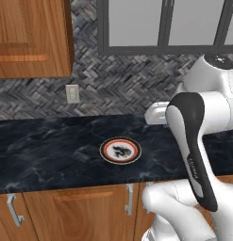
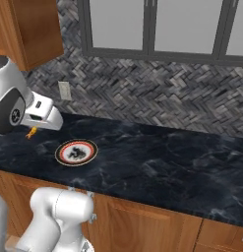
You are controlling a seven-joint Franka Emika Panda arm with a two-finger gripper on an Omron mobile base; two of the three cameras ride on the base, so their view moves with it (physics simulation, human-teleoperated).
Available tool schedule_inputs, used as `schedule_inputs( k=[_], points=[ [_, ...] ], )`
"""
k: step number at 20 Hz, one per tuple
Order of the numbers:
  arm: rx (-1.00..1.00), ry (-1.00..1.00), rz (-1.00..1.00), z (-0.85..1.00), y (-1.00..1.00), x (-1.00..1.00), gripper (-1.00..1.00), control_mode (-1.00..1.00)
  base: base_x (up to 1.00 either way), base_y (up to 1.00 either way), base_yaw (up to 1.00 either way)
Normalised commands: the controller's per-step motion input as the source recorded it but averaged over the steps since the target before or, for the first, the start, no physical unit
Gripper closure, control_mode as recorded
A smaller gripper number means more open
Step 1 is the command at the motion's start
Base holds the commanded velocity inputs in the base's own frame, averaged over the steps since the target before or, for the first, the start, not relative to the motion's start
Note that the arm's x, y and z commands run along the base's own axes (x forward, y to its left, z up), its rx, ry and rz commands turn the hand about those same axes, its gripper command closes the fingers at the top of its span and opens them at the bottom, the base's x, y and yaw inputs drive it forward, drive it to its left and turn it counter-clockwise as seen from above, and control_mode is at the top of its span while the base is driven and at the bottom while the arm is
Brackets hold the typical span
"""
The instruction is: Pick shrimp from the fridge and place it on the plate on the counter.
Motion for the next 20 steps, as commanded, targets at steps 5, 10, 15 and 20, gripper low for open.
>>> schedule_inputs(
  k=[5, 10, 15, 20],
  points=[
    [0.0, 0.0, 0.08, -0.7, 0.1, 0.7, 1.0, -1.0, 0.0, 0.0, 0.0],
    [-0.08, 0.02, 0.01, -0.63, 0.01, 1.0, 1.0, -1.0, 0.0, 0.0, 0.0],
    [-0.11, 0.1, 0.0, -0.72, 0.08, 0.93, 1.0, -1.0, 0.0, 0.0, 0.0],
    [-0.01, 0.15, 0.0, -0.74, 0.22, 0.78, 1.0, -1.0, 0.0, 0.0, 0.0]
  ],
)
